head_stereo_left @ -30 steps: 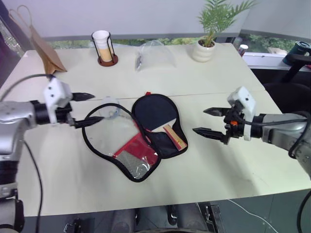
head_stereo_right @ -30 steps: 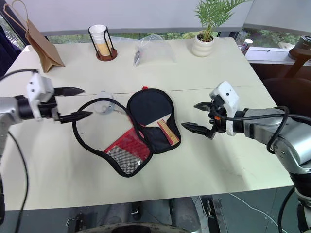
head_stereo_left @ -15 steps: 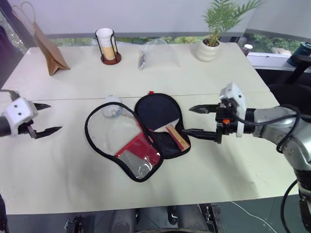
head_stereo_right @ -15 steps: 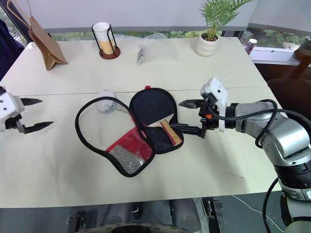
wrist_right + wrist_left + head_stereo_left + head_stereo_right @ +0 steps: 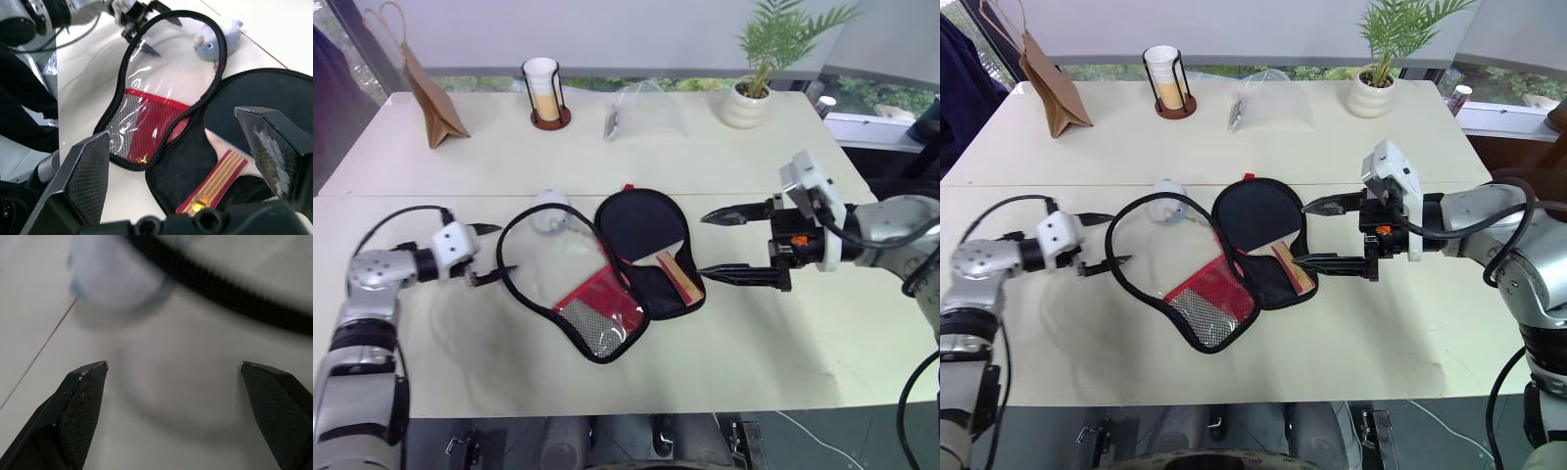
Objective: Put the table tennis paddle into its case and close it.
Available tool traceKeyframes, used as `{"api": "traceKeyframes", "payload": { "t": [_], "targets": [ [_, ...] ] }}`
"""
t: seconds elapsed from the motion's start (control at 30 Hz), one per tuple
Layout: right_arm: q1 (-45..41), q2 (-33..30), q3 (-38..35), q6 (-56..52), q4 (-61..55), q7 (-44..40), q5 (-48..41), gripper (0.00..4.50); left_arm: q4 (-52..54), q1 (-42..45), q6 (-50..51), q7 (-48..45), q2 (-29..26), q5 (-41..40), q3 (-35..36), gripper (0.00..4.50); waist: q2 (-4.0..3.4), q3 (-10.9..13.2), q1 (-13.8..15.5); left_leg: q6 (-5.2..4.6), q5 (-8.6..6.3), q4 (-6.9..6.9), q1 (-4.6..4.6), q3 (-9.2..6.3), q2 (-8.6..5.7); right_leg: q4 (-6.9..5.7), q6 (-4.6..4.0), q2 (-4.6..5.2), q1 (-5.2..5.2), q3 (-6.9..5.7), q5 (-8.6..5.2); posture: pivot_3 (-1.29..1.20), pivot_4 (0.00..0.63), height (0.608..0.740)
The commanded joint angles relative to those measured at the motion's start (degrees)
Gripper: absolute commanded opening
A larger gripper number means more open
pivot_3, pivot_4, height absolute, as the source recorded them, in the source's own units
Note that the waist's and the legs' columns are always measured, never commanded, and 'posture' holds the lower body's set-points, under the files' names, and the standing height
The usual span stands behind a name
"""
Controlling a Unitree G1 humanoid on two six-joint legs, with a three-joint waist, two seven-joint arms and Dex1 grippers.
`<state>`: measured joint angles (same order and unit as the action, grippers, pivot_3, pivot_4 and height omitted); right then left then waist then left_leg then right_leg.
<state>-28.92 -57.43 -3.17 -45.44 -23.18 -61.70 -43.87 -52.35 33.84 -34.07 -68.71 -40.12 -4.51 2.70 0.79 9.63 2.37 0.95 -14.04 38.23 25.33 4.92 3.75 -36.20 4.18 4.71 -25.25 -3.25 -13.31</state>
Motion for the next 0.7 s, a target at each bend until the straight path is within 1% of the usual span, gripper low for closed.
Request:
{"api": "traceKeyframes", "payload": {
  "t": [0.03, 0.07, 0.17, 0.23, 0.33, 0.47, 0.57, 0.7],
  "targets": [
    [-0.68, -1.13, -3.22, -0.67, -1.06, 1.04, -0.46, 4.45, 3.84, 1.64, 1.02, -2.21, 2.68, -2.46, -1.04, 4.50, 0.02, 0.01, -0.09, 0.00, 0.00, 0.01, 0.01, 0.00, 0.00, 0.01, 0.01, 0.00, 0.00, 0.00, 0.01, 0.00, 0.150, 0.740],
    [-0.59, -1.12, -3.60, -1.03, -1.28, 1.45, -0.62, 4.45, 4.83, 2.00, 2.66, -3.01, 3.47, -3.41, -1.02, 4.50, 0.02, 0.01, -0.16, 0.00, 0.00, 0.01, 0.01, 0.00, -0.01, 0.01, 0.02, 0.00, 0.00, 0.00, 0.01, 0.00, 0.150, 0.740],
    [0.51, -1.52, -4.85, -1.89, -2.43, 2.32, -0.78, 4.45, 10.52, 2.19, 11.72, -8.07, 4.87, -7.59, -1.47, 4.50, 0.03, 0.01, -0.22, -0.01, 0.00, 0.01, 0.01, -0.01, 0.00, 0.00, 0.03, -0.04, 0.00, 0.00, 0.02, 0.00, 0.150, 0.740],
    [1.40, -1.61, -5.80, -2.38, -3.26, 2.87, -1.07, 4.45, 16.20, 1.32, 19.34, -11.83, 4.68, -10.35, -2.44, 4.50, 0.03, 0.01, -0.26, -0.01, 0.00, 0.01, 0.00, -0.03, 0.02, -0.01, 0.03, -0.06, 0.00, 0.00, 0.02, 0.00, 0.150, 0.740],
    [2.42, -1.33, -6.78, -2.79, -4.35, 3.99, -1.35, 4.45, 24.15, 0.31, 30.76, -14.55, 4.33, -14.07, -3.22, 4.50, 0.03, 0.01, -0.27, -0.01, 0.01, 0.01, -0.01, -0.04, 0.01, -0.02, 0.04, -0.06, 0.00, 0.01, 0.02, 0.00, 0.150, 0.740],
    [3.53, -0.62, -7.49, -3.06, -5.83, 5.65, -1.57, 4.45, 28.82, 3.01, 42.01, -10.64, 6.00, -17.14, -2.03, 4.50, 0.03, 0.01, -0.19, -0.01, 0.01, 0.03, -0.02, -0.09, 0.00, -0.02, 0.04, -0.07, 0.05, 0.00, 0.02, 0.00, 0.150, 0.740],
    [4.10, -0.33, -7.69, -2.97, -6.75, 6.84, -1.59, 4.45, 30.05, 5.73, 48.68, -6.58, 7.71, -19.14, -0.87, 4.50, 0.03, 0.02, -0.22, -0.01, 0.02, 0.06, -0.02, -0.14, -0.01, -0.03, 0.08, -0.10, 0.07, 0.00, 0.04, 0.00, 0.150, 0.740],
    [3.87, 0.40, -8.07, -2.51, -6.78, 8.76, -1.38, 4.45, 30.62, 8.82, 52.22, -0.28, 12.10, -20.17, -0.05, 4.50, 0.04, 0.02, -0.21, -0.02, 0.02, 0.08, -0.03, -0.18, -0.03, -0.03, 0.12, -0.12, 0.13, 0.00, 0.05, 0.00, 0.150, 0.740]
  ]
}}
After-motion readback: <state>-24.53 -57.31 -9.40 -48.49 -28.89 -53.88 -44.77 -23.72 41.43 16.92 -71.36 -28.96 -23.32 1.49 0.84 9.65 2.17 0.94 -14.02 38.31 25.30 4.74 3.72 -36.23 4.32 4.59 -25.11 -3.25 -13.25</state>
